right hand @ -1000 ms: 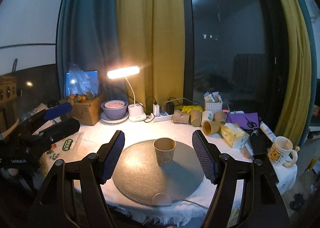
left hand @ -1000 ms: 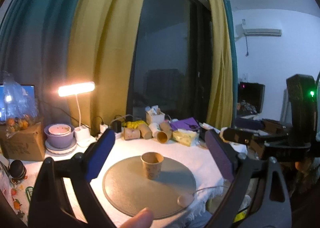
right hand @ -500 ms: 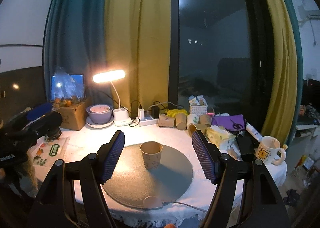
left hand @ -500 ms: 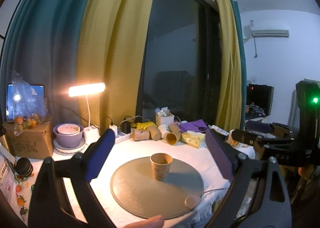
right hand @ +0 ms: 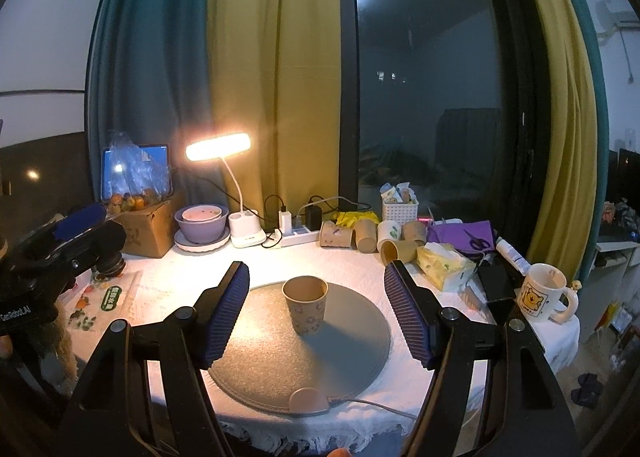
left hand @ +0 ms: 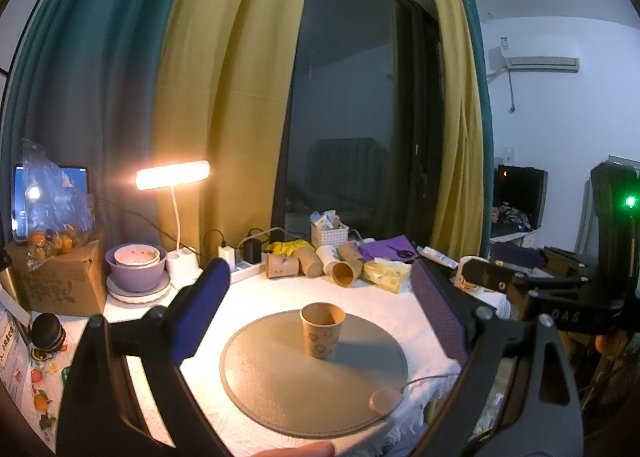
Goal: Flip cup upright
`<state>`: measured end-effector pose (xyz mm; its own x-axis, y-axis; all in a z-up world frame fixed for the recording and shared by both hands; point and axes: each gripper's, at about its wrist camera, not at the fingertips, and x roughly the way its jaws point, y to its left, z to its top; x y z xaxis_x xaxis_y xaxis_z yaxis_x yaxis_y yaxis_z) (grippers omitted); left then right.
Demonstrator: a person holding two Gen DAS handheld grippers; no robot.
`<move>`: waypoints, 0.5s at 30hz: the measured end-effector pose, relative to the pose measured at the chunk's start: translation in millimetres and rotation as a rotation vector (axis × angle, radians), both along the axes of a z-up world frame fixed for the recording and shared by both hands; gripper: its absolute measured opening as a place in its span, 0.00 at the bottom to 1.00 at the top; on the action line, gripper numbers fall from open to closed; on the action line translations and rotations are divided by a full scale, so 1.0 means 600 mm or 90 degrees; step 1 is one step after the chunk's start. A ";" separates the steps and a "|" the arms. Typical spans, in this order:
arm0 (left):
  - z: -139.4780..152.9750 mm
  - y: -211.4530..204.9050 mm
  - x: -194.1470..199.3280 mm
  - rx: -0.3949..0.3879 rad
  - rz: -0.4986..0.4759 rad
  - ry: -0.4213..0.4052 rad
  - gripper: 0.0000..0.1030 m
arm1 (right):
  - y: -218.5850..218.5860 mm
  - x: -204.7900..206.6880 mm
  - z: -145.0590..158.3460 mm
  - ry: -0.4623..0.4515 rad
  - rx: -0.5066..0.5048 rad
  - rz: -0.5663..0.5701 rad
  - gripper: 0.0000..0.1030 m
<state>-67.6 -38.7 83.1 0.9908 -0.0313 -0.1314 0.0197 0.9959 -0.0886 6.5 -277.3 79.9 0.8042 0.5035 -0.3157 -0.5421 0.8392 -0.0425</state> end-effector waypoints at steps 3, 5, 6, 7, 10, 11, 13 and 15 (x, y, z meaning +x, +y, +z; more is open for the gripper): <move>0.001 0.000 0.001 0.000 -0.002 0.001 0.90 | 0.001 0.000 0.000 0.000 0.000 0.000 0.71; 0.000 -0.001 -0.001 0.001 -0.004 0.000 0.90 | 0.001 -0.001 -0.001 0.000 0.000 -0.001 0.71; 0.000 -0.002 -0.001 0.001 -0.004 0.000 0.90 | 0.001 -0.001 -0.001 0.000 0.000 -0.001 0.71; 0.000 -0.002 -0.002 0.000 -0.005 -0.001 0.90 | 0.001 -0.002 -0.001 0.000 0.001 -0.001 0.71; 0.000 -0.003 -0.001 0.000 -0.005 0.000 0.90 | 0.000 -0.001 -0.002 0.001 0.001 -0.001 0.71; 0.000 -0.004 -0.002 0.000 -0.006 -0.001 0.90 | 0.000 0.000 -0.001 0.000 0.001 -0.001 0.71; 0.000 -0.004 -0.001 0.000 -0.006 -0.001 0.90 | -0.001 0.000 -0.001 0.001 0.001 0.000 0.71; 0.000 -0.005 -0.002 0.000 -0.006 -0.001 0.90 | -0.001 0.000 -0.002 0.001 0.001 -0.001 0.71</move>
<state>-68.5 -41.4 83.3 0.9906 -0.0405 -0.1305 0.0290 0.9956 -0.0893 6.4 -277.8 79.0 0.8043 0.5030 -0.3163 -0.5413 0.8398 -0.0408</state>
